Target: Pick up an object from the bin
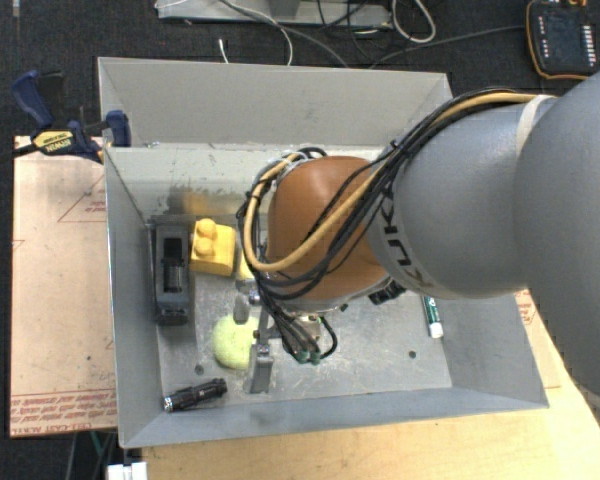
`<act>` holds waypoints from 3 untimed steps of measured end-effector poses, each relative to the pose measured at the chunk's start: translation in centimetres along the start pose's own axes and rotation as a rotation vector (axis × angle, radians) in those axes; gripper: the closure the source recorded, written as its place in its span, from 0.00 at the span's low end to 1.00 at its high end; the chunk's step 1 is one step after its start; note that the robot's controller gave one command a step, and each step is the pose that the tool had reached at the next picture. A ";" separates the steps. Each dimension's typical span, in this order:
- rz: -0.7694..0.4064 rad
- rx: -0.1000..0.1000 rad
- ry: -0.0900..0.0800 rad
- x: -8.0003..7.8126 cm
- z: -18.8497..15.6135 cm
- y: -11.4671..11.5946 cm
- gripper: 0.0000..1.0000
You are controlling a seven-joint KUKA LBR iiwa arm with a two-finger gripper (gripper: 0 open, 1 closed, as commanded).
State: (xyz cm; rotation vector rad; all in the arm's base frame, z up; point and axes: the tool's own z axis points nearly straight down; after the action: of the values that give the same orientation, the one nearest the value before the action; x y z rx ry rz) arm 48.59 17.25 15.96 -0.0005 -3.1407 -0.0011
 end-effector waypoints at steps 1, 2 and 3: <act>-0.280 -0.005 -0.009 0.2 6.8 5.8 0.00; -0.314 -0.001 -0.002 0.2 1.3 6.6 0.00; -0.550 0.000 0.003 0.6 4.9 4.1 0.00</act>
Offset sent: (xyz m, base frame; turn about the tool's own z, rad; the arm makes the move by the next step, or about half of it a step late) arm -0.0020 0.0653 -0.0132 -0.3164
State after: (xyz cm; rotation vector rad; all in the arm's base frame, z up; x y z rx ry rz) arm 48.00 21.38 11.11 0.8516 -3.0205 -0.0018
